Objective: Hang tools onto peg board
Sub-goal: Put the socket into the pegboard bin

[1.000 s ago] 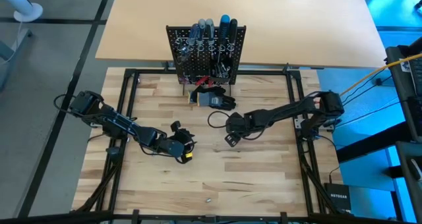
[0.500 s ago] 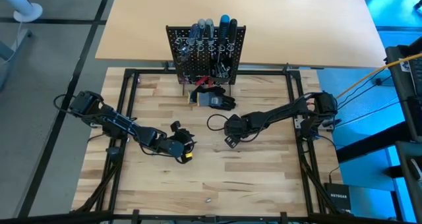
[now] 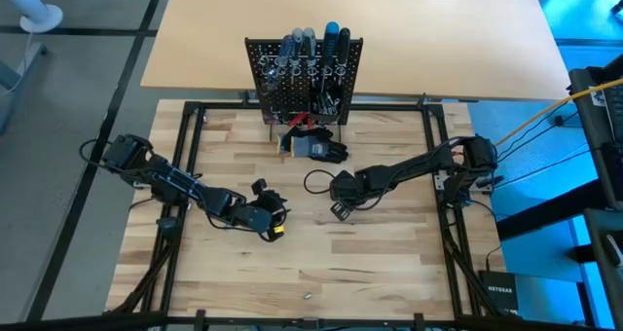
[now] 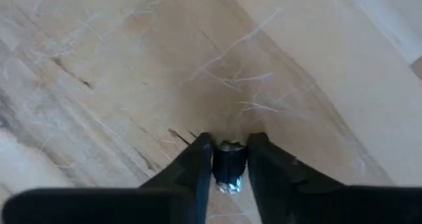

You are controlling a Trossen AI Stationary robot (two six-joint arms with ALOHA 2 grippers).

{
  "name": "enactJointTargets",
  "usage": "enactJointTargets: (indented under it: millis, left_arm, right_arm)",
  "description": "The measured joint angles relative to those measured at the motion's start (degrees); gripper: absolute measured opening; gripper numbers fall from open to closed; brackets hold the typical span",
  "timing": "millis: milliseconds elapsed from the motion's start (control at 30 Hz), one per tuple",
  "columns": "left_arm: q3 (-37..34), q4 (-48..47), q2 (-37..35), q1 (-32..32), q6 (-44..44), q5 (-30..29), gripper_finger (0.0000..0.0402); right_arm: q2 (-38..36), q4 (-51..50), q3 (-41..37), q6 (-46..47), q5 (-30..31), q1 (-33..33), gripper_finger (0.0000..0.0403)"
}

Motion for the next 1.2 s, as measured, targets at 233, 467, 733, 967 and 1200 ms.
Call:
enactJointTargets:
  millis: [233, 467, 733, 967, 1200]
  left_arm:
    - [0.01, 0.01, -0.01, 0.02, 0.02, 0.00, 0.0134]
    - [-0.01, 0.02, -0.02, 0.00, 0.00, -0.01, 0.0134]
    - [0.00, -0.01, -0.01, 0.02, 0.01, -0.01, 0.0134]
    - [0.01, 0.03, -0.01, 0.01, 0.00, 0.01, 0.0134]
    - [0.01, 0.02, -0.01, 0.01, -0.17, -0.01, 0.0134]
  right_arm:
    - [0.01, 0.07, -0.07, -1.21, -0.04, 0.00, 0.0065]
    - [0.07, -0.13, 0.20, -2.48, -0.01, 0.00, 0.0082]
    - [-5.06, -1.99, 3.62, -7.46, 1.03, -0.19, 0.0073]
    - [-12.90, -3.79, 9.90, -11.42, 5.72, -0.22, 0.0077]
    - [-18.14, -3.51, 18.81, -19.99, 17.58, -0.22, 0.0075]
